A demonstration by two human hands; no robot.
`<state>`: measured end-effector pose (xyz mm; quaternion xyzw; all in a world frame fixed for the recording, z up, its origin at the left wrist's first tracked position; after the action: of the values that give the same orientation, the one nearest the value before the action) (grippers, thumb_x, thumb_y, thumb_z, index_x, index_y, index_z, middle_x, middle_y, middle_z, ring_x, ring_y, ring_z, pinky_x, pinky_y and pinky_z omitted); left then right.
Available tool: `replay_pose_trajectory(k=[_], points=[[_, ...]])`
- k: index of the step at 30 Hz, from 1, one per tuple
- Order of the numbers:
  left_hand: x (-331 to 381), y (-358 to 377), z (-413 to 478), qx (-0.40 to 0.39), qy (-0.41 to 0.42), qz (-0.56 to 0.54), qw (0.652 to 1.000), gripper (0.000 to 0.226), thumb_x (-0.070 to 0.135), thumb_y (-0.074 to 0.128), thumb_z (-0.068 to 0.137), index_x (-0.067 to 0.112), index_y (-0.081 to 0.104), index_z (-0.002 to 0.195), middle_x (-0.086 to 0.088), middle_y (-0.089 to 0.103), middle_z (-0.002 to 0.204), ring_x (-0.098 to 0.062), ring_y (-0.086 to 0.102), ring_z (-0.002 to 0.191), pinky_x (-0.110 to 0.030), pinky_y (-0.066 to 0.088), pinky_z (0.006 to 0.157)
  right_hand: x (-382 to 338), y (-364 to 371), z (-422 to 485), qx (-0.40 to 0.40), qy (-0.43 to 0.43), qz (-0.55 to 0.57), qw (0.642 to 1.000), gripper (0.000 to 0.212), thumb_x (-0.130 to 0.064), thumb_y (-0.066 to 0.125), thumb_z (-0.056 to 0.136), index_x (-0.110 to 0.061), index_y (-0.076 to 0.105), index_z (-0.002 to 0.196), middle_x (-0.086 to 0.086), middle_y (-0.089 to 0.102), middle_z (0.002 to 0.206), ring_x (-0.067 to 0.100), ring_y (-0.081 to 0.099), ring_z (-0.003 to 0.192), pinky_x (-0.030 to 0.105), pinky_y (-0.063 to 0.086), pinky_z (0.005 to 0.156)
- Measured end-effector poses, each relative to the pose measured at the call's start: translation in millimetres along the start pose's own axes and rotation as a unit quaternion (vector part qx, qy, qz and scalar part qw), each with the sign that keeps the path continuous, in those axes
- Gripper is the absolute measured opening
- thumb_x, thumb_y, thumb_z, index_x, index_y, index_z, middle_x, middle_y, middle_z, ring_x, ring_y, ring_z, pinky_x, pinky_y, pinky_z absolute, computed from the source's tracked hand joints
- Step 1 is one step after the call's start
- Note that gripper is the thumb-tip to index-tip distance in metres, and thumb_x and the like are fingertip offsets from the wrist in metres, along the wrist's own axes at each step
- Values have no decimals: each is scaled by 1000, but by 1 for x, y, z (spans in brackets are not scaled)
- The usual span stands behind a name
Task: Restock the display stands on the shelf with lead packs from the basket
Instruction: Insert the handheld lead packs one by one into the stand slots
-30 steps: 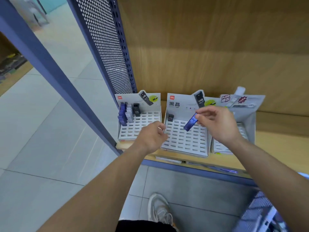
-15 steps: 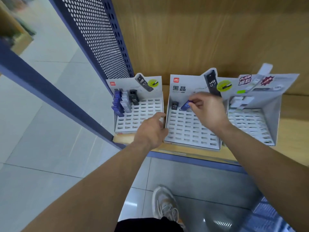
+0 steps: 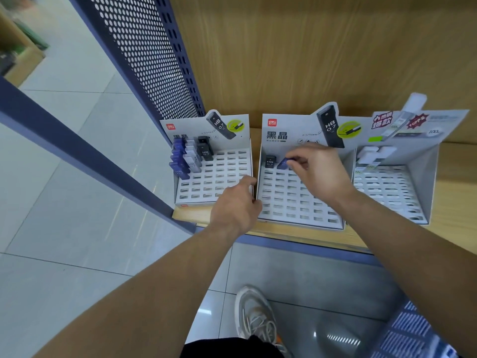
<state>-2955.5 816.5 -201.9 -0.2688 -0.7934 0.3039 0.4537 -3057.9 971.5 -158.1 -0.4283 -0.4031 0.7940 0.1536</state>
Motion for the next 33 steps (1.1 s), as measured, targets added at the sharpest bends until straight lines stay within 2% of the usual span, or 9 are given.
replay_pose_trajectory(k=[4, 7, 10, 14, 19, 22, 26, 30, 33], points=[[-2, 3, 2, -7, -3, 2, 1000, 46, 27, 56, 95, 33, 43, 139, 3, 73, 92, -27, 64, 95, -46, 55, 86, 2, 14, 6, -11, -8, -49, 999, 13, -8, 61, 94, -8, 71, 87, 8, 69, 85, 26, 61, 80, 37, 50, 71], [-2, 5, 3, -13, -2, 2, 1000, 48, 27, 56, 94, 32, 42, 139, -2, 72, 87, -28, 64, 90, -47, 55, 84, 6, 20, 5, 0, 33, -43, 999, 12, -10, 62, 94, -6, 71, 88, 10, 71, 85, 27, 64, 79, 43, 54, 73], [-3, 5, 5, -20, -7, 8, 1000, 50, 30, 56, 93, 33, 41, 141, -3, 72, 97, -28, 64, 94, -46, 55, 86, 13, 21, 5, 30, 89, -2, 996, 8, -12, 66, 93, -7, 72, 92, 9, 72, 83, 26, 68, 75, 44, 57, 72], [0, -2, 1, -27, -18, 14, 999, 55, 32, 57, 93, 31, 39, 145, -7, 73, 103, -29, 65, 97, -47, 56, 89, 14, 21, -4, 16, 141, 7, 990, 11, -21, 67, 94, -11, 69, 98, 8, 73, 86, 25, 70, 81, 45, 59, 74], [21, -30, -21, 36, -8, 68, 997, 41, 37, 55, 95, 29, 48, 134, 4, 72, 110, -26, 65, 99, -46, 55, 89, 9, -13, -40, 2, 187, 7, 982, 21, -28, 69, 93, -11, 70, 105, 4, 73, 93, 20, 70, 83, 42, 59, 79], [53, -28, -51, 31, 28, 62, 997, 33, 38, 55, 96, 29, 53, 128, 8, 70, 111, -22, 63, 103, -43, 54, 90, 1, -53, -75, -25, 180, -24, 983, 21, -30, 69, 92, -21, 71, 110, -3, 71, 102, 15, 69, 88, 37, 57, 80], [117, 15, -96, -38, 117, 92, 988, 34, 43, 58, 94, 30, 58, 126, 9, 66, 117, -20, 62, 105, -40, 53, 93, -4, -116, -135, -50, 190, -95, 976, 24, -38, 67, 89, -30, 70, 111, -9, 65, 111, 15, 64, 97, 36, 53, 81], [176, 84, -134, -104, 204, 163, 960, 41, 42, 62, 90, 28, 58, 128, 3, 64, 127, -22, 59, 117, -39, 50, 98, 16, -176, -214, -24, 258, -89, 962, 19, -35, 72, 84, -30, 71, 103, -8, 64, 108, 15, 63, 94, 35, 51, 79], [215, 143, -163, -161, 269, 208, 926, 41, 42, 60, 93, 23, 57, 129, -3, 62, 128, -26, 59, 115, -40, 51, 93, 42, -215, -281, 2, 308, -95, 946, 18, -29, 73, 84, -25, 72, 102, -2, 64, 108, 22, 64, 95, 39, 53, 80]])
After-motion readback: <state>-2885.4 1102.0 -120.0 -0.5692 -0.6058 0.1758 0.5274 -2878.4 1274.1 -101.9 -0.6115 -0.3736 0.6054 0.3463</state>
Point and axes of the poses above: each hand's wrist, its own z-axis towards the middle knuckle, its own y-axis out of the palm, x = y × z, the point moved 7 cm from there along z, towards the middle knuckle
